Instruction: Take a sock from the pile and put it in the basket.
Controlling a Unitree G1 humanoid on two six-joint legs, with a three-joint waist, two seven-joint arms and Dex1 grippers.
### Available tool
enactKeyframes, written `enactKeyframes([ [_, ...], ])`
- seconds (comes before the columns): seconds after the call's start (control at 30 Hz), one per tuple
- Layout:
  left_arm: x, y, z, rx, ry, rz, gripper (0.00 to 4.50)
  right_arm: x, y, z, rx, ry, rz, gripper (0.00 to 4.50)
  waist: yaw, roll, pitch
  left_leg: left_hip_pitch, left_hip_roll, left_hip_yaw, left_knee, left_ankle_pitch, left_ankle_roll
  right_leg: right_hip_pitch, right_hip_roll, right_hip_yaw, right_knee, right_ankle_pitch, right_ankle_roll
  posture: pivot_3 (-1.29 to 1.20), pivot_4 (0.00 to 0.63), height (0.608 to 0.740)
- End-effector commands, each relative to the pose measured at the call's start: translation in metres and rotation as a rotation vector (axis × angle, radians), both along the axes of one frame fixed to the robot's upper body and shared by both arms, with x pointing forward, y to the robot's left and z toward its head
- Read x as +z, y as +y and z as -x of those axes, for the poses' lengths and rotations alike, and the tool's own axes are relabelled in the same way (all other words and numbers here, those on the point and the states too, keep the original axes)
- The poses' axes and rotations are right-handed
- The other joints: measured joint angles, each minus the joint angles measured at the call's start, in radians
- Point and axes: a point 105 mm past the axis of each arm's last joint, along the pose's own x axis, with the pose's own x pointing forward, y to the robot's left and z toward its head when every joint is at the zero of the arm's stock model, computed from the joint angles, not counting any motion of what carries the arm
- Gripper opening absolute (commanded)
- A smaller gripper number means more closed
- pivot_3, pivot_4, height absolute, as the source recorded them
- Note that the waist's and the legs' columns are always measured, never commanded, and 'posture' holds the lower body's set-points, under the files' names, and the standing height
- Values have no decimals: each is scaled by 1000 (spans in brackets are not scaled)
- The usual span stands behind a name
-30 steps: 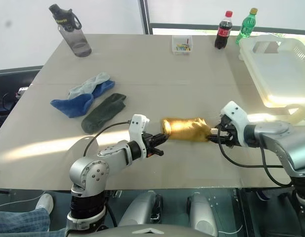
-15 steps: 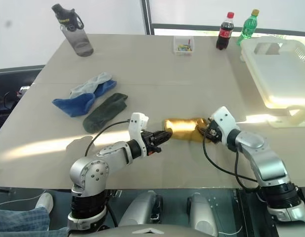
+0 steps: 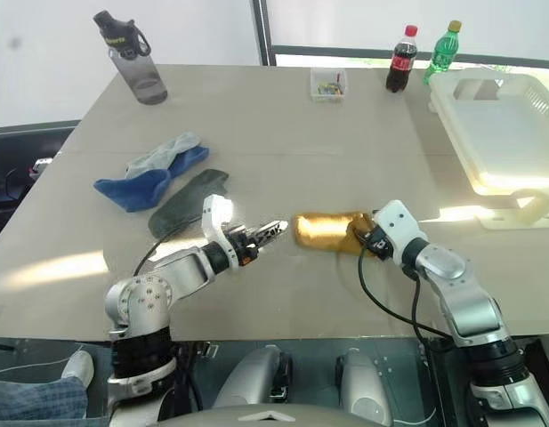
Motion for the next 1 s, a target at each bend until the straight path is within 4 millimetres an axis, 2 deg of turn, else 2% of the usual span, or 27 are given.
enactKeyframes([
  [0.03, -23, -13, 3, -62, 121, -58, 3196, -3, 6, 4, 21, 12, 0, 2955, 0, 1, -1, 4, 0, 0, -1, 0, 0, 4, 0, 0, -1, 0, 0, 0, 150, 740],
  [0.17, -18, -45, 6, -229, 165, 72, 3196, -4, 10, 5, 27, 11, -6, 2955, 4, 2, -2, 13, 0, -2, -3, 0, 0, 14, -1, -2, -4, 0, 0, 0, 150, 740],
  [0.3, -20, -56, 9, -340, 226, 144, 3196, -2, 10, 4, 30, 7, -4, 2955, 1, 2, -3, 12, -1, -3, -3, -1, 1, 14, -1, -3, -6, 0, 0, 0, 150, 740],
  [0.47, -6, -57, -6, -356, 269, 354, 3196, -2, 9, 5, 29, 4, 8, 2955, 1, 2, -3, 12, -1, -4, -6, -1, 0, 14, -2, -3, -9, 0, 0, 0, 150, 740],
  [0.57, 9, -56, -11, -375, 240, 467, 3196, -2, 10, 6, 30, 5, 7, 2955, -1, 1, -3, 12, -1, -4, -9, 0, 0, 14, -2, -3, -11, 0, 0, 0, 150, 740],
  [0.67, 32, -58, -4, -454, 165, 557, 3196, -3, 10, 7, 31, 6, 8, 2955, -2, 1, -3, 11, -1, -4, -12, 0, 0, 12, -5, -3, -14, 0, 0, 0, 150, 740],
  [0.83, 49, -64, 8, -530, 99, 620, 3196, -2, 11, 7, 34, 2, 9, 2955, -2, 1, -3, 7, -1, -4, -13, 0, 0, 8, -6, -3, -14, 0, 0, 0, 150, 740],
  [1.0, 42, -76, 10, -531, 108, 598, 3196, 3, 16, 5, 47, -18, 0, 2955, -2, 1, -3, 7, -1, -4, -13, 0, -1, 8, -6, -3, -14, 0, 0, 0, 150, 740],
])
